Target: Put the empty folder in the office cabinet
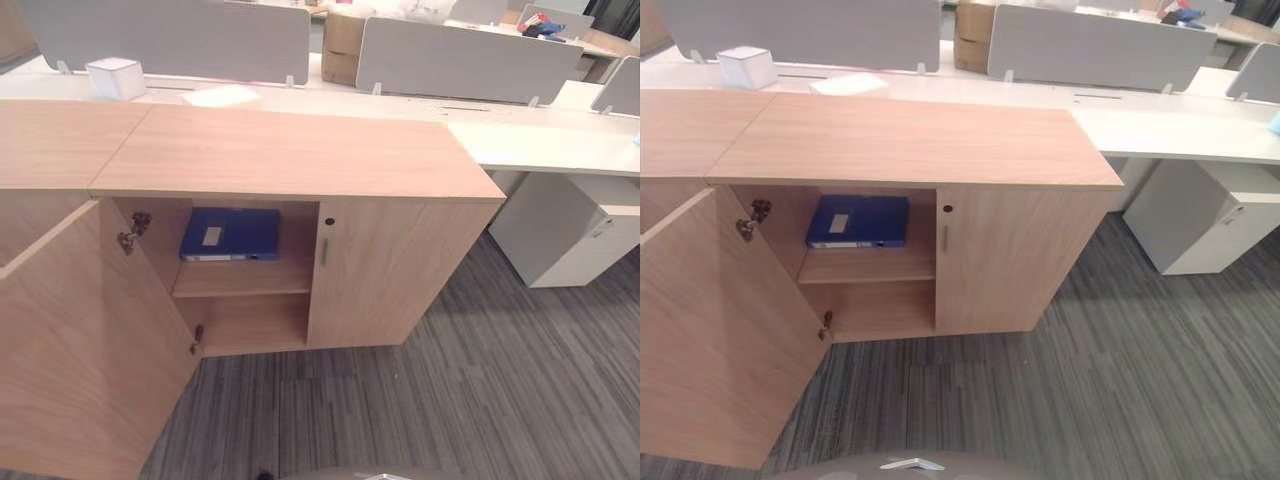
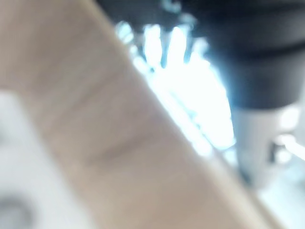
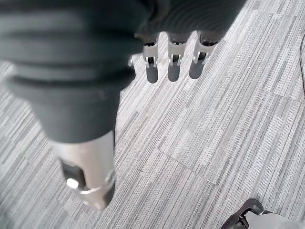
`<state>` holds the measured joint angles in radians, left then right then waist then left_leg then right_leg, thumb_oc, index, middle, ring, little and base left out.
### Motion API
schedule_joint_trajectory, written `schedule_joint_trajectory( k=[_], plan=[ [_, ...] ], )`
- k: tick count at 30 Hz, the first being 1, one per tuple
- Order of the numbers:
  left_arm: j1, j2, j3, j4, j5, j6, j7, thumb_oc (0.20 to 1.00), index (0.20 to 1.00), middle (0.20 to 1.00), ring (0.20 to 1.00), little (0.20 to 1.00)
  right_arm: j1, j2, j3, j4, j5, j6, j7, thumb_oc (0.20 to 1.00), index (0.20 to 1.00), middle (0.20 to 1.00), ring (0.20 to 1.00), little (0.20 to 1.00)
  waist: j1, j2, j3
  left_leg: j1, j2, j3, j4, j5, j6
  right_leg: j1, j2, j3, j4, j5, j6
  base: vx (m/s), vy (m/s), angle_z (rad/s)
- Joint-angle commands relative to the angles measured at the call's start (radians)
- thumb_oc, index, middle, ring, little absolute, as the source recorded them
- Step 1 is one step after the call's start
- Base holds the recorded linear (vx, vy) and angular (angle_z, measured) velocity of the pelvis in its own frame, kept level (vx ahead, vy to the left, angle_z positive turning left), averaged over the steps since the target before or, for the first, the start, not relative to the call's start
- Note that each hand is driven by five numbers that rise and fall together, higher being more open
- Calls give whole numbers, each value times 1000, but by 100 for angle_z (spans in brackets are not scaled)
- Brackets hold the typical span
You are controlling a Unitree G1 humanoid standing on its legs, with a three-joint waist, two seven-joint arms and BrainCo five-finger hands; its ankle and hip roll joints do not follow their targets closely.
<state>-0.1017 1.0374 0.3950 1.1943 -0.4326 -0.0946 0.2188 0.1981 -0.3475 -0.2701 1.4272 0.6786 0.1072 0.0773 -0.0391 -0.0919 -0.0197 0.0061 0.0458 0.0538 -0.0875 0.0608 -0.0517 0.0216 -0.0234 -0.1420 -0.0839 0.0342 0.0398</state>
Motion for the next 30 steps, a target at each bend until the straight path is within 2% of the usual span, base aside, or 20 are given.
schedule_joint_trajectory(
  k=[1, 2, 3, 5, 17, 18, 19, 20, 21, 23, 30],
  plan=[
    [-24, -94, 38, -66, -134, -48, -8, 1000, 1000, 1000, 1000, 1000, -28, -17, 25, 60, -37, -15, -3, 1000, 1000, 1000, 1000, 1000, -18, 2, 33, 42, 7, 10, 0, -113, -12, 2, -42, 42, -3, -14, 101, 0, 0, 0],
    [8, -159, 62, -178, -193, -76, 0, 1000, 1000, 1000, 1000, 1000, -26, -5, 20, 63, -44, -11, 2, 1000, 1000, 1000, 1000, 1000, -13, 3, 34, 42, 5, 5, 0, -114, -11, 6, -43, 41, -3, -16, 98, 0, 0, 0],
    [14, -163, 66, -185, -193, -74, 3, 1000, 1000, 1000, 1000, 1000, -25, -6, 21, 63, -45, -11, 2, 1000, 1000, 1000, 1000, 1000, -14, 4, 34, 43, 5, 5, 0, -114, -11, 6, -43, 41, -3, -16, 98, -2, -15, 4],
    [70, -242, 77, -334, -223, -105, 5, 1000, 1000, 1000, 1000, 1000, -26, 3, 20, 65, -71, -9, 10, 1000, 1000, 1000, 1000, 1000, -5, 7, 37, 44, 4, 0, 0, -113, -10, 11, -43, 36, -3, -17, 95, -7, -20, 7],
    [88, -259, 77, -420, -241, -129, -21, 1000, 1000, 1000, 1000, 1000, -44, 0, 52, 61, -128, -5, 30, 1000, 1000, 1000, 1000, 1000, -3, 30, 43, 50, 1, -8, 0, -108, -12, 24, -43, 35, -2, -21, 86, -4, -12, 3],
    [98, -281, 77, -536, -222, -133, 4, 1000, 1000, 1000, 1000, 1000, -44, 5, 47, 65, -136, -7, 25, 1000, 1000, 1000, 1000, 1000, 1, 34, 42, 50, 0, -10, 0, -107, -11, 25, -43, 35, -2, -21, 86, 0, 0, 0],
    [104, -286, 83, -550, -216, -125, 11, 1000, 1000, 1000, 1000, 1000, -44, 5, 49, 64, -136, -7, 24, 1000, 1000, 1000, 1000, 1000, 0, 33, 42, 51, 1, -10, 0, -107, -11, 25, -43, 35, -2, -22, 86, 0, 0, 0],
    [114, -278, 83, -649, -192, -120, 8, 1000, 1000, 1000, 1000, 1000, -51, 9, 48, 57, -136, -2, 40, 1000, 1000, 1000, 1000, 1000, 1, 36, 43, 50, 0, -10, 0, -107, -11, 27, -43, 34, -3, -22, 85, 3, -26, 9],
    [157, -345, 68, -762, -151, -118, 14, 1000, 1000, 1000, 1000, 1000, -49, 18, 62, 57, -157, 1, 42, 1000, 1000, 1000, 1000, 1000, 3, 38, 44, 50, 0, -11, 0, -106, -10, 27, -42, 34, -3, -22, 84, 0, -28, 10],
    [176, -387, 60, -812, -131, -118, 7, 1000, 1000, 1000, 1000, 1000, -51, 20, 65, 62, -169, -2, 41, 1000, 1000, 1000, 1000, 1000, 2, 39, 46, 50, 0, -12, 0, -105, -9, 27, -42, 34, -3, -23, 82, -4, -19, 13],
    [195, -480, 38, -923, -178, -124, -8, 1000, 1000, 1000, 1000, 1000, -51, 14, 60, 63, -197, 0, 37, 1000, 1000, 1000, 1000, 1000, 0, 47, 51, 48, -1, -12, 0, -104, -7, 27, -41, 37, -3, -22, 79, -1, -4, 5]
  ],
)
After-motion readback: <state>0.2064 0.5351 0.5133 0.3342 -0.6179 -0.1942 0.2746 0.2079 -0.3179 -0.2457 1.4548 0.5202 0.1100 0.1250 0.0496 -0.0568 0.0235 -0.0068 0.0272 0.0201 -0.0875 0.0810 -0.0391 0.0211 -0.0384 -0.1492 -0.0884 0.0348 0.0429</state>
